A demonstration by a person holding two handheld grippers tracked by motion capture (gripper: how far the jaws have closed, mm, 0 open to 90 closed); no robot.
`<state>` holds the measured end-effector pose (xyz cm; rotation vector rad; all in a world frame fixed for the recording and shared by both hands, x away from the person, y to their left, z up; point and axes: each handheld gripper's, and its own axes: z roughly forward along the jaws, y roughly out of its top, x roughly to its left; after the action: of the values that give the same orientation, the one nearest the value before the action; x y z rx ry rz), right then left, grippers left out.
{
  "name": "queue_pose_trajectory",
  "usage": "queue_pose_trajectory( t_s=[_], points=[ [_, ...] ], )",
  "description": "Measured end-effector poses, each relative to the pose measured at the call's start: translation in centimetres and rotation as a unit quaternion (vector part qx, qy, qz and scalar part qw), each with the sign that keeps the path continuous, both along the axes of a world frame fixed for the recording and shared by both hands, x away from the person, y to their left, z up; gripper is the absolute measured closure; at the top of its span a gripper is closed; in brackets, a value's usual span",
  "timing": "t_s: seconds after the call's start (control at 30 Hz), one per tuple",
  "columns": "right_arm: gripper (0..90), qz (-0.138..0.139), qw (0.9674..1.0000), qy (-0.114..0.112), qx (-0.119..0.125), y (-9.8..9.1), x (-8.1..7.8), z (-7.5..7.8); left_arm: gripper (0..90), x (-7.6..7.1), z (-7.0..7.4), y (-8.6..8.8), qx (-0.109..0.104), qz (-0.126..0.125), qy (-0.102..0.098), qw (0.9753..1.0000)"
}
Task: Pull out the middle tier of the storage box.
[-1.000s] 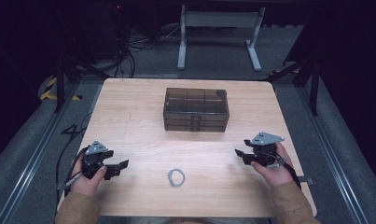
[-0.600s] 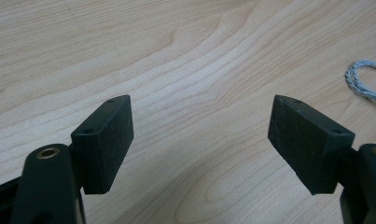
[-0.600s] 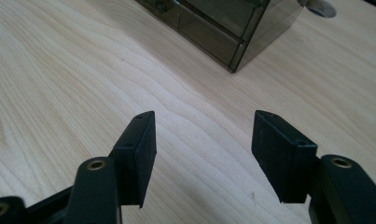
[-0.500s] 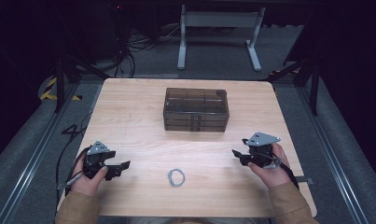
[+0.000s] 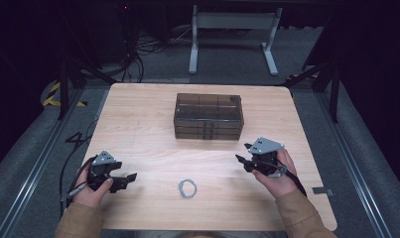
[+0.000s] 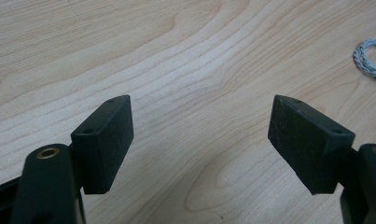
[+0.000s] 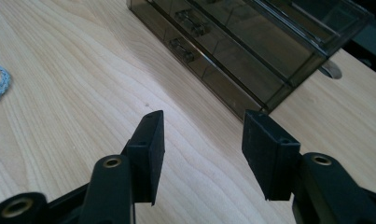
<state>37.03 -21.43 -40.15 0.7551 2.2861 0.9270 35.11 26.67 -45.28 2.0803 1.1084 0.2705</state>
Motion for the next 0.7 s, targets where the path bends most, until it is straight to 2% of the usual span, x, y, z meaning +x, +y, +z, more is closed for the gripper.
queue_pose_trajectory(
  t_s=[0.23, 0.3, 0.47, 0.53, 0.7],
  points=[
    [52.9, 0.021, 0.9983, -0.032, -0.045, 1.9, 0.1, 0.6, 23.2, -0.2, 0.1, 0.1, -0.004, 0.001, 0.002, 1.0],
    [53.9, 0.034, 0.9981, -0.031, -0.041, 2.4, 0.2, 0.8, 23.2, -0.2, 0.1, 0.0, -0.002, 0.0, 0.001, 1.0],
    [56.7, 0.044, 0.9976, -0.034, -0.041, 3.3, 0.3, 1.0, 24.1, -0.4, 0.4, -0.1, 0.007, -0.01, -0.018, 0.9998],
    [57.9, 0.048, 0.9973, -0.036, -0.043, 3.7, 0.3, 1.1, 24.2, -0.4, 0.4, -0.2, 0.006, -0.009, -0.018, 0.9998],
    [58.5, 0.055, 0.9966, -0.038, -0.047, 4.4, 0.4, 1.3, 24.5, -0.4, 0.3, -0.3, 0.008, -0.008, 0.0, 0.9999]
  ],
)
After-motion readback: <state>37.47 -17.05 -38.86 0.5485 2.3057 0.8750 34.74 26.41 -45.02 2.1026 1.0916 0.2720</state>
